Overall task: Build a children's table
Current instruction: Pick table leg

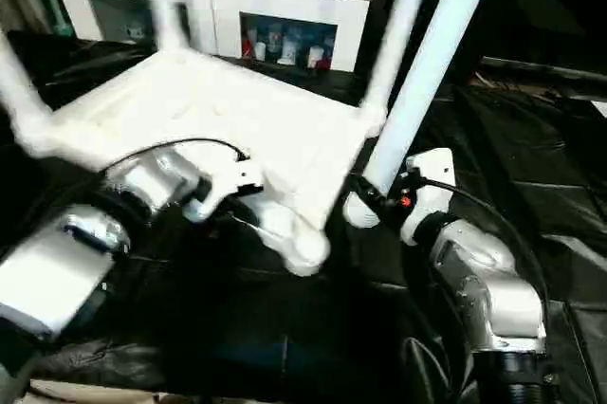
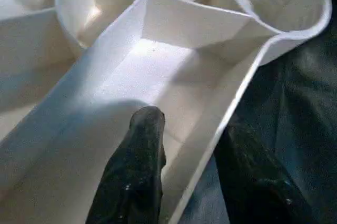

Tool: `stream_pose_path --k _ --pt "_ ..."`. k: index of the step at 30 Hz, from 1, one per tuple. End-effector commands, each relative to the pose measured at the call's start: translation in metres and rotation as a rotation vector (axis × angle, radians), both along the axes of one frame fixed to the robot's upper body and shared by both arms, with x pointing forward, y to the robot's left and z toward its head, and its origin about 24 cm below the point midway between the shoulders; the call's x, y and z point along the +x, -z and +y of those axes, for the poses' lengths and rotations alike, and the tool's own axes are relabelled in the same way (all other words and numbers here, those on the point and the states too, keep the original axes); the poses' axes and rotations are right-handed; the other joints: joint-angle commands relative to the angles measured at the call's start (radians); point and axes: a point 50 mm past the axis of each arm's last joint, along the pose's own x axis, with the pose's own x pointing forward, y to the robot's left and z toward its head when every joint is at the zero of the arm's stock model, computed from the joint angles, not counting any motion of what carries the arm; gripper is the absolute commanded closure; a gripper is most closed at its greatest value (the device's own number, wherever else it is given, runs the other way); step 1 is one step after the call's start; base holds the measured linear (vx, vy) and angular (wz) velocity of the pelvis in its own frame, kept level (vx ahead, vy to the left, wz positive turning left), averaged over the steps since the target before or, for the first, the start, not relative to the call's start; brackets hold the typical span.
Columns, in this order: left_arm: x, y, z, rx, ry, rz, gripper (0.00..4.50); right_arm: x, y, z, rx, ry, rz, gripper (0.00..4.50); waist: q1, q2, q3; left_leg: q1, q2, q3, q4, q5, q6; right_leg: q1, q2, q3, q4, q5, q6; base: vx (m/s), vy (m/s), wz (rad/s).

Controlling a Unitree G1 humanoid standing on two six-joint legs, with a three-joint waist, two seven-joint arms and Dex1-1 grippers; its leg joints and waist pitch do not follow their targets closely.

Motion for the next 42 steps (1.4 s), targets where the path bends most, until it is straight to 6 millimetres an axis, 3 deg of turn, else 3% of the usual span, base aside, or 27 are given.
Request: stream_pose_path --k 1,3,7,9,10,12,15,16,19,21,25,26,28,29,33,35,37,40,41,42 --pt "-0.006 0.021 0.012 0.002 -0.162 0.052 3.15 -0.002 -0.005 -0.004 0.018 0.032 -0.007 2.63 0.008 -0.004 -0.069 0.023 0.012 -0.01 -0.073 -0.247 0.029 0.049 -0.041 0.011 -0.062 -0.083 -0.294 0.0 0.0 0.0" --pt "-0.005 0.023 0.012 -0.01 -0.225 0.033 3.24 -0.002 -0.003 -0.002 0.028 0.033 0.005 2.63 0.001 -0.006 -0.067 0.017 0.011 -0.013 -0.078 -0.256 0.019 0.05 -0.041 0.008 -0.067 -0.137 -0.268 0.0 0.0 0.0" --pt "-0.004 0.032 0.012 -0.036 -0.347 -0.063 3.36 -0.003 0.001 0.004 0.029 0.026 0.02 2.63 -0.009 -0.01 -0.061 0.017 0.01 -0.015 -0.082 -0.301 0.007 0.047 -0.041 0.008 -0.081 -0.255 -0.223 0.0 0.0 0.0" --pt "-0.005 0.033 0.011 -0.037 -0.34 -0.103 3.47 -0.003 0.0 0.004 0.032 0.031 0.018 2.63 -0.013 -0.01 -0.062 0.018 0.01 -0.018 -0.085 -0.319 0.002 0.045 -0.043 0.007 -0.088 -0.322 -0.195 0.0 0.0 0.0" --pt "-0.007 0.031 0.009 -0.035 -0.278 -0.182 3.48 -0.002 -0.001 0.003 0.039 0.042 0.012 2.63 -0.016 -0.014 -0.059 0.014 0.009 -0.019 -0.089 -0.323 0.0 0.044 -0.041 0.006 -0.094 -0.375 -0.165 0.0 0.0 0.0" --pt "-0.013 0.03 0.003 -0.058 -0.19 -0.225 3.53 -0.001 -0.002 0.002 0.041 0.048 0.012 2.63 -0.015 -0.013 -0.062 0.021 0.013 -0.02 -0.09 -0.33 -0.001 0.036 -0.042 0.008 -0.096 -0.382 -0.156 0.0 0.0 0.0" --pt "-0.017 0.025 -0.003 -0.113 -0.133 -0.251 3.58 0.0 -0.002 0.001 0.037 0.042 0.014 2.63 -0.016 -0.012 -0.062 0.027 0.017 -0.017 -0.09 -0.343 -0.001 0.026 -0.039 0.012 -0.095 -0.362 -0.166 0.0 0.0 0.0" --pt "-0.019 0.02 -0.007 -0.163 -0.085 -0.268 3.6 0.001 -0.003 0.001 0.033 0.031 0.012 2.63 -0.015 -0.019 -0.062 0.025 0.016 -0.015 -0.09 -0.336 0.001 0.026 -0.037 0.012 -0.093 -0.339 -0.17 0.0 0.0 0.0" --pt "-0.021 0.011 -0.011 -0.233 -0.024 -0.295 3.63 0.003 -0.004 0.002 0.023 0.009 0.01 2.63 -0.009 -0.014 -0.065 0.024 0.017 -0.013 -0.088 -0.305 0.004 0.026 -0.037 0.013 -0.086 -0.276 -0.181 0.0 0.0 0.0" --pt "-0.022 0.004 -0.011 -0.261 0.017 -0.303 2.97 0.004 -0.004 0.003 0.003 -0.01 0.007 2.63 -0.003 -0.011 -0.069 0.023 0.016 -0.01 -0.084 -0.257 0.011 0.028 -0.034 0.014 -0.074 -0.182 -0.198 0.0 0.0 0.0" --pt "-0.022 -0.002 -0.008 -0.245 0.105 -0.357 2.77 0.003 -0.005 0.004 0.006 -0.04 0.008 2.63 0.01 -0.005 -0.078 0.019 0.013 -0.005 -0.072 -0.147 0.044 0.033 -0.029 0.012 -0.052 0.012 -0.23 0.0 0.0 0.0" --pt "-0.021 -0.003 -0.006 -0.239 0.144 -0.367 2.77 0.002 -0.005 0.005 0.005 -0.054 0.01 2.63 0.012 -0.007 -0.078 0.017 0.012 -0.005 -0.071 -0.14 0.048 0.035 -0.029 0.011 -0.051 0.025 -0.232 0.0 0.0 0.0" --pt "-0.021 -0.005 -0.005 -0.233 0.186 -0.37 2.59 0.001 -0.005 0.005 0.003 -0.067 0.012 2.63 0.014 -0.004 -0.077 0.017 0.01 -0.004 -0.07 -0.146 0.049 0.035 -0.03 0.012 -0.052 0.03 -0.232 0.0 0.0 0.0" --pt "-0.019 -0.009 -0.003 -0.202 0.229 -0.381 2.59 -0.002 -0.004 0.003 -0.005 -0.08 0.015 2.63 0.015 0.004 -0.076 0.018 0.011 -0.005 -0.071 -0.157 0.045 0.035 -0.032 0.012 -0.052 0.018 -0.232 0.0 0.0 0.0" --pt "-0.013 -0.019 -0.001 -0.168 0.284 -0.408 2.59 -0.005 -0.003 0.002 -0.01 -0.087 0.019 2.63 0.015 0.003 -0.072 0.022 0.013 -0.008 -0.079 -0.249 0.0 0.035 -0.035 0.012 -0.063 -0.096 -0.215 0.0 0.0 0.0" --pt "-0.012 -0.02 -0.001 -0.156 0.298 -0.413 2.59 -0.006 -0.002 0.002 -0.013 -0.089 0.021 2.63 0.014 0.01 -0.07 0.022 0.013 -0.009 -0.082 -0.271 -0.014 0.033 -0.036 0.013 -0.066 -0.124 -0.213 0.0 0.0 0.0" --pt "-0.01 -0.02 0.004 -0.12 0.323 -0.385 2.59 -0.008 -0.001 0.003 -0.015 -0.097 0.022 2.63 0.013 0.018 -0.07 0.025 0.011 -0.01 -0.083 -0.288 -0.025 0.033 -0.033 0.013 -0.069 -0.128 -0.209 0.0 0.0 0.0" --pt "-0.008 -0.019 0.004 -0.127 0.309 -0.378 2.59 -0.01 -0.001 0.003 -0.016 -0.099 0.022 2.63 0.011 0.018 -0.075 0.023 0.01 -0.011 -0.079 -0.265 -0.021 0.038 -0.034 0.012 -0.062 -0.079 -0.223 0.0 0.0 0.0" --pt "-0.009 -0.018 0.004 -0.124 0.311 -0.372 2.59 -0.011 -0.001 0.003 -0.016 -0.101 0.023 2.63 0.011 0.023 -0.074 0.023 0.01 -0.011 -0.079 -0.262 -0.02 0.037 -0.034 0.012 -0.062 -0.072 -0.229 0.0 0.0 0.0" --pt "-0.009 -0.014 0.005 -0.111 0.311 -0.352 2.77 -0.012 0.0 0.003 -0.018 -0.104 0.024 2.63 0.01 0.024 -0.074 0.024 0.011 -0.01 -0.079 -0.264 -0.018 0.037 -0.033 0.012 -0.062 -0.067 -0.236 0.0 0.0 0.0"
